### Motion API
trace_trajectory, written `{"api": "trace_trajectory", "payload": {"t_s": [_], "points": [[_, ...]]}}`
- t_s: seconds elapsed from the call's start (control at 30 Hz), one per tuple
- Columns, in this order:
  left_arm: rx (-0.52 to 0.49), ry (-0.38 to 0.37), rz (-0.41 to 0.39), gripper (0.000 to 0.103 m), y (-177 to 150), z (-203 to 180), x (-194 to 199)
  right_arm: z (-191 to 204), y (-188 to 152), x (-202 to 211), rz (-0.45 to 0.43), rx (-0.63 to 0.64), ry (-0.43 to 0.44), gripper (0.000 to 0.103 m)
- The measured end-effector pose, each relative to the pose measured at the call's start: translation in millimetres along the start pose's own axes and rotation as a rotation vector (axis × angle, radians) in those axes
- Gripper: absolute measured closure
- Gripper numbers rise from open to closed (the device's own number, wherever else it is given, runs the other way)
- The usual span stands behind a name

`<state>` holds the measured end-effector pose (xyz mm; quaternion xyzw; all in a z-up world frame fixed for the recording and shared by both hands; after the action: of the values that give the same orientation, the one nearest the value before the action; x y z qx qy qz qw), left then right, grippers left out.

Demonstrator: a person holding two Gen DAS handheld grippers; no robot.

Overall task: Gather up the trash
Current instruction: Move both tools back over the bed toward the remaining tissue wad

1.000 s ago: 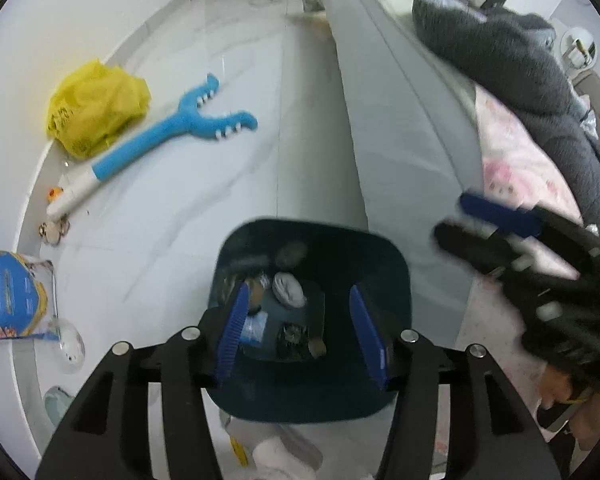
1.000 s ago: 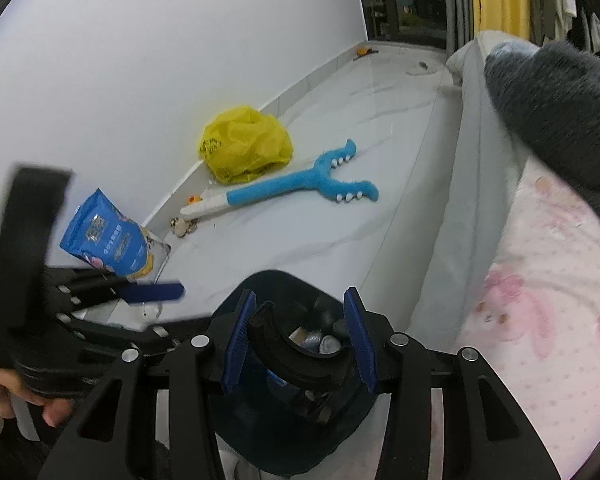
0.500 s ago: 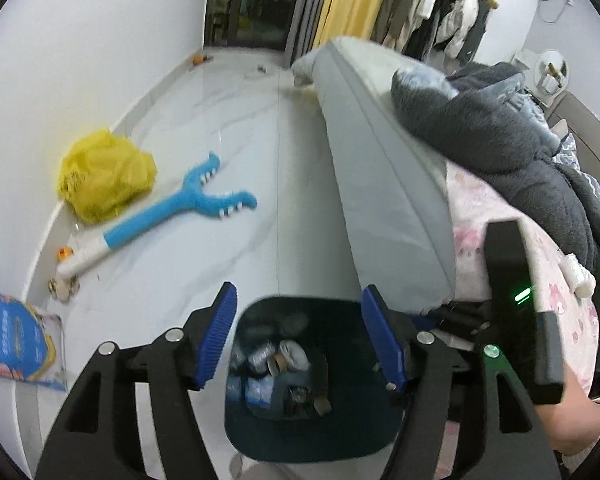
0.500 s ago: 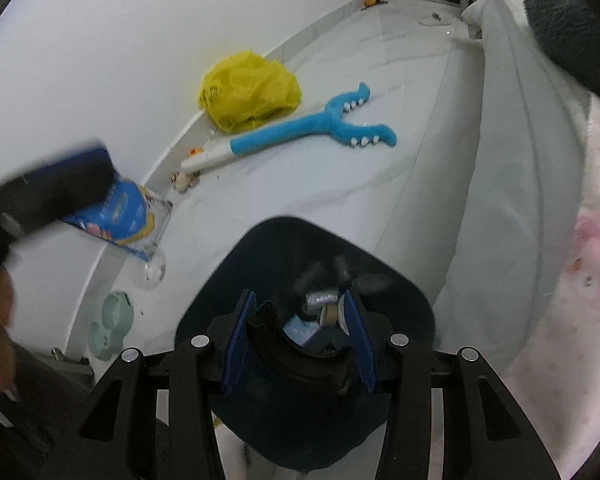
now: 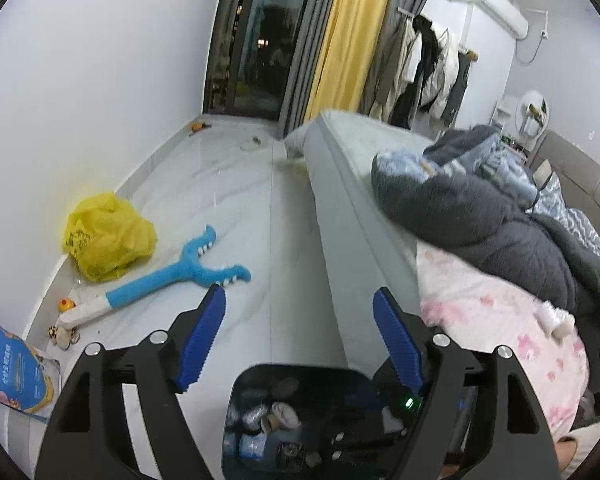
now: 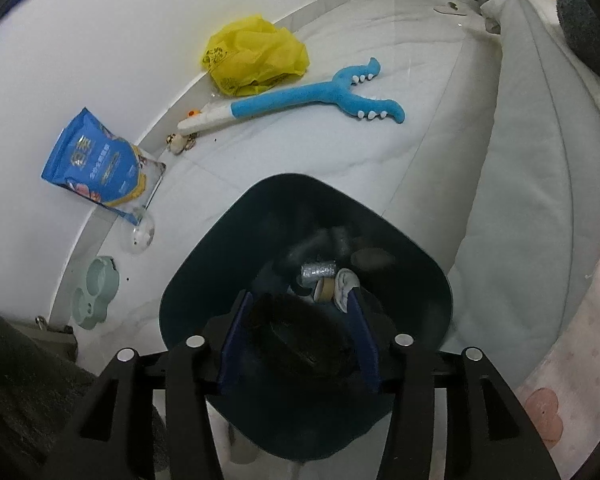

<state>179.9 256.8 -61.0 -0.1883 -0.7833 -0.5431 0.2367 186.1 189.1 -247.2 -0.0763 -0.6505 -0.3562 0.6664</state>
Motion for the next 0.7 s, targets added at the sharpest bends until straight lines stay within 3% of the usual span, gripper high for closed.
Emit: {"api": "trace_trajectory", "payload": {"t_s": [0.33,0.7], "points": [[-0.025,-0.020,-0.094,0.018,16,-27,15,5,-2,21,-0.060,0.033,-0.007,0.030],[-0.027,-0.078,-0.128,0.015,27,-71,18,-29,3,99,-0.313,-0.019,-0.073,0.020]]}}
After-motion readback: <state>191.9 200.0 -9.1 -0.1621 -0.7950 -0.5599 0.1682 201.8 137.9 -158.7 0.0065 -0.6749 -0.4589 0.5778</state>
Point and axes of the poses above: each gripper's, at about its wrist camera, not at the fingertips, and x roughly against the way its jaws point, z to its left, y to its top, the point moved 8 cm from there along -x, roughly the way its jaws point, and after that the axes turned 8 degrees about x, right-handed, at the moved point
